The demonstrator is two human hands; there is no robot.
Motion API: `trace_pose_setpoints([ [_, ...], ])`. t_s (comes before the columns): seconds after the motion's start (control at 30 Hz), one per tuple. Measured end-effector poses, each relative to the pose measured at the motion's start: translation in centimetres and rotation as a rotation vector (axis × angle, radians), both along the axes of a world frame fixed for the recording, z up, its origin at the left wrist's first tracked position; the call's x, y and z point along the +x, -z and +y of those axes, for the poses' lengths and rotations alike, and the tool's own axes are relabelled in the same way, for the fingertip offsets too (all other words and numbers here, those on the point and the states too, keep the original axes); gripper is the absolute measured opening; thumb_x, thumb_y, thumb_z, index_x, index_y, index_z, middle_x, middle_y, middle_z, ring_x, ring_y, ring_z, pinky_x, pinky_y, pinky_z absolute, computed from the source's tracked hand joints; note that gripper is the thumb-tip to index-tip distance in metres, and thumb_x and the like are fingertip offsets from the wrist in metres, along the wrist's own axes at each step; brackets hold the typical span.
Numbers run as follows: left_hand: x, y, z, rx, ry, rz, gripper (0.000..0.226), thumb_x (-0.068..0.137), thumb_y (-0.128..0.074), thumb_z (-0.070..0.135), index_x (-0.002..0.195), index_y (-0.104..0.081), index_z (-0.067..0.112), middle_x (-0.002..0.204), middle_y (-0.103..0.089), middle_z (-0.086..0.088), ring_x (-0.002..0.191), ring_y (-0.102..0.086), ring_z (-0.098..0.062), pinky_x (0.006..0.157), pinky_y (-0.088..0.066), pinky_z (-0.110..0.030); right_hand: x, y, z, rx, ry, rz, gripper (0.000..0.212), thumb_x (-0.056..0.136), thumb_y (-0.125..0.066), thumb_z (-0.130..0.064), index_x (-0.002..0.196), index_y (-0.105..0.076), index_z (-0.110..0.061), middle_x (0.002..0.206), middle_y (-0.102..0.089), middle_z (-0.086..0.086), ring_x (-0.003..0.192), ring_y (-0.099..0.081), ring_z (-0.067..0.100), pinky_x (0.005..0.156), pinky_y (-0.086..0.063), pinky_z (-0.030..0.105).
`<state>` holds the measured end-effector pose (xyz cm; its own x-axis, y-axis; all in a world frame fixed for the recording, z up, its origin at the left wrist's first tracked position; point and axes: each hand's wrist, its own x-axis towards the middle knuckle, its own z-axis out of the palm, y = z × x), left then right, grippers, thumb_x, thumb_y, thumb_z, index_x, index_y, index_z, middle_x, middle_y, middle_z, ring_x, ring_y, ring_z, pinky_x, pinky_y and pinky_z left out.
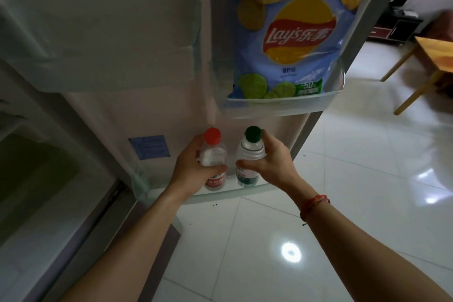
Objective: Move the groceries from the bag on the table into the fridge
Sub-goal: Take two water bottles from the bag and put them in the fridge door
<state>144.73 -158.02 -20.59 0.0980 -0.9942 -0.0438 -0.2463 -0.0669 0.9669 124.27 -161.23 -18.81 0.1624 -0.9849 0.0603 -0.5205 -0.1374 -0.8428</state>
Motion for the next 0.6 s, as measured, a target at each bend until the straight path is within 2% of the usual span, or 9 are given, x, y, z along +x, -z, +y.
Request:
trace_pose_setpoints([
  [0.1,-1.4,0.7,-1.0,0.009,0.008,0.005,0.067,0.063,-0.090,0.008,0.115,-0.058,0.036,0.107,-0.068,0.013,0.095,-0.065,0.001,0.079,-0.051,-0.019,-1.4,0.7,-0.7,0.007,0.031,-0.039,0.062,0.061,-0.095,-0.024,0.114,-0.063,-0.023,0.102,-0.070,-0.012,0.095,-0.068,0.006,0.081,-0.054,0.024],
  [0.2,-2.6,1.2,-1.8,0.008,0.007,0.011,0.068,0.061,-0.090,0.009,0.113,-0.058,0.039,0.107,-0.069,0.011,0.098,-0.065,-0.006,0.085,-0.054,-0.028,-2.4,1.0,-1.1,0.025,0.049,-0.065,0.061,0.063,-0.094,-0.019,0.114,-0.062,-0.023,0.103,-0.070,-0.012,0.096,-0.067,0.002,0.079,-0.051,0.017],
  [0.43,-4.1,1.8,-2.6,0.008,0.034,0.020,0.063,0.060,-0.091,0.013,0.111,-0.060,0.034,0.103,-0.070,0.009,0.097,-0.066,-0.008,0.085,-0.056,-0.035,-3.4,2.3,-1.8,0.017,0.101,-0.074,0.059,0.061,-0.095,-0.021,0.110,-0.063,-0.027,0.097,-0.069,-0.015,0.091,-0.066,-0.001,0.081,-0.055,0.022],
  [0.6,-4.9,2.3,-2.6,0.013,0.030,0.001,0.068,0.050,-0.086,0.031,0.112,-0.059,0.035,0.103,-0.070,0.009,0.097,-0.067,-0.011,0.087,-0.057,-0.039,-3.8,3.2,-1.9,0.038,0.109,-0.081,0.062,0.062,-0.095,-0.020,0.114,-0.063,-0.022,0.099,-0.068,-0.013,0.092,-0.065,0.002,0.080,-0.054,0.021],
])
